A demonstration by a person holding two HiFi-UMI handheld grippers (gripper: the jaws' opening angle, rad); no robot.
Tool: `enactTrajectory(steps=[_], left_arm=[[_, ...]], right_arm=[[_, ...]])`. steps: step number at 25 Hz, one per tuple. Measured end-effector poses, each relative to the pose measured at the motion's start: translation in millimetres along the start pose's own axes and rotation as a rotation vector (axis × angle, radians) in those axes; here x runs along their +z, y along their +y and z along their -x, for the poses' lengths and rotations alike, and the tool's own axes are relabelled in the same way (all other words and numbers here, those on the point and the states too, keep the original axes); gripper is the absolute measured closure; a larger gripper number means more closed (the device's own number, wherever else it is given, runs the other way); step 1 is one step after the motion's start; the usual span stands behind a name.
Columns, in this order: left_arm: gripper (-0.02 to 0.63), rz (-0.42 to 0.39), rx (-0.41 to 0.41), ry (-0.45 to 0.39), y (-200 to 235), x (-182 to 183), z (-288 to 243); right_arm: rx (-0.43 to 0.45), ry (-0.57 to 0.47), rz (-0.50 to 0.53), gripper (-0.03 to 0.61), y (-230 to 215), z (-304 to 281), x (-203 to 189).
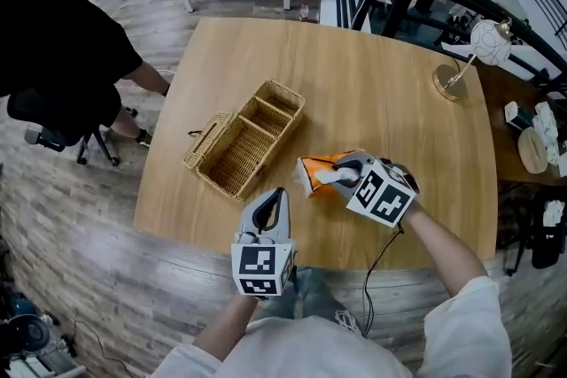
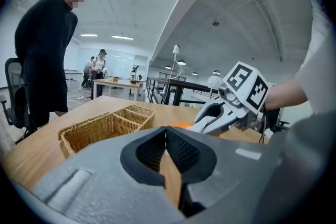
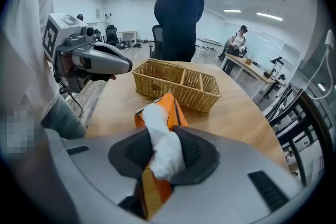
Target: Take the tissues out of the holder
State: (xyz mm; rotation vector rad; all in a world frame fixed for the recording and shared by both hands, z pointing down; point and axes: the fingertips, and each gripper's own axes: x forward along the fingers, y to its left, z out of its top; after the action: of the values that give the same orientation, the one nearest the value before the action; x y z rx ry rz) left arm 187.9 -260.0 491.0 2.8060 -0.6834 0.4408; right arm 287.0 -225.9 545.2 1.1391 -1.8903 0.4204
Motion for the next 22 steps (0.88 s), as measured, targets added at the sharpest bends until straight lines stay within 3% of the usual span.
enactTrajectory(steps=[16,22], left_arm=[[0.603,-0.010,-0.042,0.068,-13,-29,-13],[0.603,-0.002,-0.033,0.076,-8,-34,-16]], right_arm=[[0.035,0.016,-0.002,0.479,17,-33,-22],[0.033,-0.011,-0.051,0.478,18,-36,-24]])
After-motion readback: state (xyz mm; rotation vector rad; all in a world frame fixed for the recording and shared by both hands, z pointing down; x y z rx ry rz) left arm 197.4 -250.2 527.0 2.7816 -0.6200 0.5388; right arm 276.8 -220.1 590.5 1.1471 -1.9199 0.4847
